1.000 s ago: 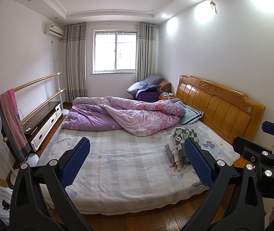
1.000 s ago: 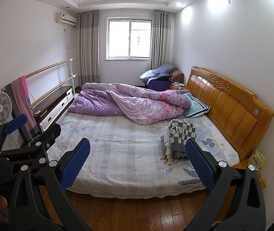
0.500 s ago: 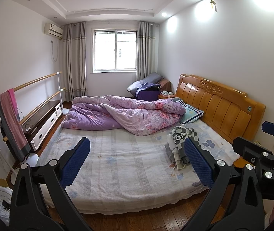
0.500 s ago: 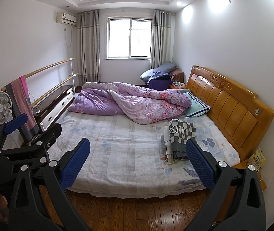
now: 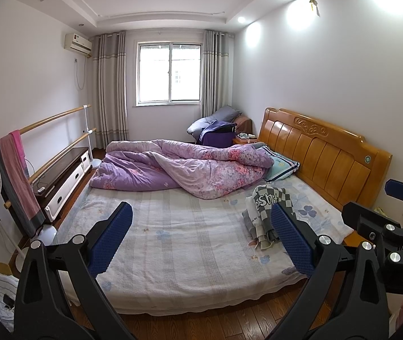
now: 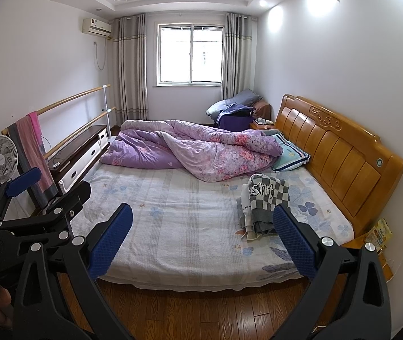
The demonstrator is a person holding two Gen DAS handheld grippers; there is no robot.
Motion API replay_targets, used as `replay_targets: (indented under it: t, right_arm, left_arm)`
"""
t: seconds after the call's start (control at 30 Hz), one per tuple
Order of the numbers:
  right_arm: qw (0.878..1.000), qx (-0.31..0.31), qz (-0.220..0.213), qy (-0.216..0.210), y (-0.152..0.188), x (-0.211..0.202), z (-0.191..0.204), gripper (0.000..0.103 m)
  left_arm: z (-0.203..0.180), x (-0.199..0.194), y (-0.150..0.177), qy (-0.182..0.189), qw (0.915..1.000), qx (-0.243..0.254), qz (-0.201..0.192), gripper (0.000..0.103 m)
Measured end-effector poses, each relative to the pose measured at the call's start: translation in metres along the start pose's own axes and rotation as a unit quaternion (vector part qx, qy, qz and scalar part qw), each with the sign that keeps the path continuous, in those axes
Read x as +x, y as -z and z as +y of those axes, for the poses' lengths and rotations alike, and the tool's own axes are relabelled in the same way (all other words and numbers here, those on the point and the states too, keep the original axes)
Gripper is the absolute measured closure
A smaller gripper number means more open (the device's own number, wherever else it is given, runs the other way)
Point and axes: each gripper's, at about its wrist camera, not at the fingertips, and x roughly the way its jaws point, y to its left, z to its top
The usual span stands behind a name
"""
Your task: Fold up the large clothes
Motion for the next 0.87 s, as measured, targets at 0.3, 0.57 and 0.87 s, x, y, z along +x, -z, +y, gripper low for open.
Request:
replay_targets:
  t: [0.3,0.57,0.87]
  right_arm:
    - [1.000,0.000,0.001,-0.001,0.0014,0.0017,-0.0008,0.008]
    - [1.000,0.000,0.003,-0.003,0.0020,0.0037,-0.0007,0.008]
    - [1.000,0.001,0.004,-0.004,0.0013,0.0051,0.0008,0.008]
  left_arm:
    - [0.0017,0.0006,0.0002,-0.001,1.0000,0.001,0.000,0.005]
    - [0.0040,0.0028,0.0006,0.000,1.0000,0.000,-0.001,0.005]
    - [0.0039,0.0043,0.0019,0.000,1.0000,0.000,0.001,0.005]
